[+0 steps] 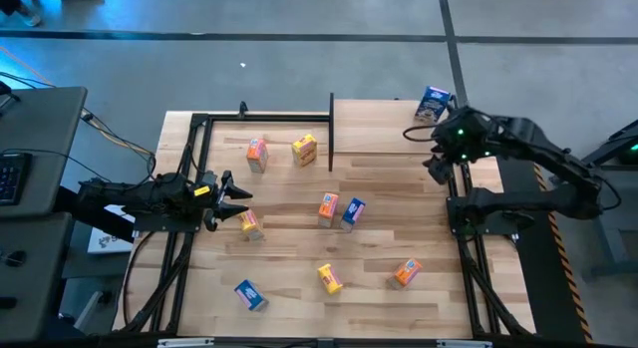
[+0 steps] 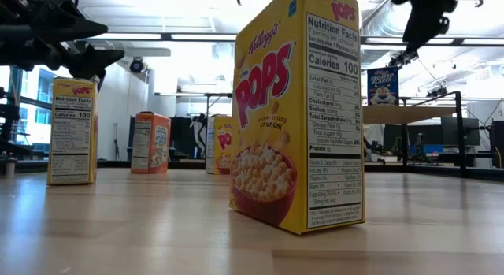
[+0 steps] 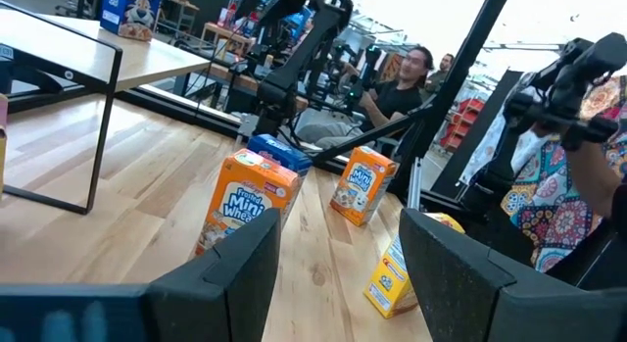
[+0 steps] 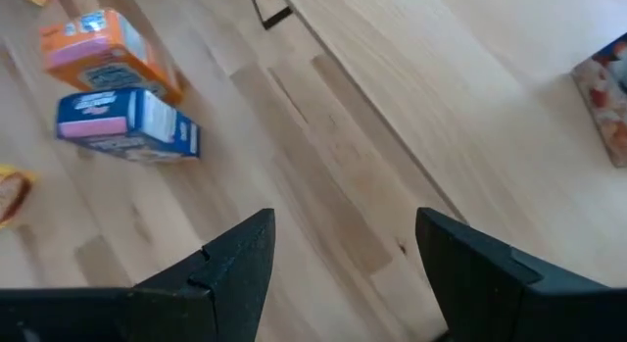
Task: Stack cereal on shelf
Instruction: Put the top right blue cereal box on the shelf
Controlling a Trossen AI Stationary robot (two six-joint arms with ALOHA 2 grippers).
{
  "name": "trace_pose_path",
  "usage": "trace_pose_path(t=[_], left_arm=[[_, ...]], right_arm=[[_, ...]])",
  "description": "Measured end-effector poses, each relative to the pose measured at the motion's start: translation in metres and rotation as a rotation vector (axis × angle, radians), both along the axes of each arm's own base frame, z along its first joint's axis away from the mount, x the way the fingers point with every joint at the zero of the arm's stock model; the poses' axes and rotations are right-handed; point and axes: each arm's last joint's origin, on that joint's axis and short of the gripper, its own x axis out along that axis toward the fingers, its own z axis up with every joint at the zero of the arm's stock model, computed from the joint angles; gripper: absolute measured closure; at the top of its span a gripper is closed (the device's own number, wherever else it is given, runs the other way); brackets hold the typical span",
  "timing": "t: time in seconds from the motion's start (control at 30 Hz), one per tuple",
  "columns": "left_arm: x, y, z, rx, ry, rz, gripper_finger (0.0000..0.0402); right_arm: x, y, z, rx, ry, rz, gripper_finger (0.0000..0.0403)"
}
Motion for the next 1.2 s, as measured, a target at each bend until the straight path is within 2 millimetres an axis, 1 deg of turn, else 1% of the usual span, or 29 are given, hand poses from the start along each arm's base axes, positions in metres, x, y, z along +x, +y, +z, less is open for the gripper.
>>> trace_pose_path(t=[0.2,0.33,0.47,0.63,0.8,0.97,1.2], left_arm=[[0.000,0.000,0.000,0.000,0.000,0.000,0.0202],[0.000,0.000,0.000,0.000,0.000,0.000,0.0202],[0.000,0.000,0.000,0.000,-0.001,0.000,0.0202],[0.000,0.000,0.000,0.000,0.000,0.000,0.0202],[0.000,0.000,0.000,0.000,0.000,0.000,0.0202],[0.000,0.000,0.000,0.000,0.000,-0.001,0.0202],[0.000,0.000,0.000,0.000,0.000,-0.001,0.0202]], right_arm=[[0.010,-0.008,-0.030,-0.090,0.042,-0.058,0.0163],[0.013,-0.012,-0.039,-0.158,0.058,-0.107,0.0163],[0.014,-0.017,-0.040,-0.237,0.080,-0.179,0.0163],[0.014,-0.027,-0.038,-0.290,0.074,-0.254,0.0163],[0.014,-0.038,-0.040,-0.288,0.085,-0.325,0.0163],[0.018,-0.050,-0.040,-0.293,0.061,-0.373,0.0163],[0.016,-0.061,-0.042,-0.301,0.077,-0.440,0.0163]])
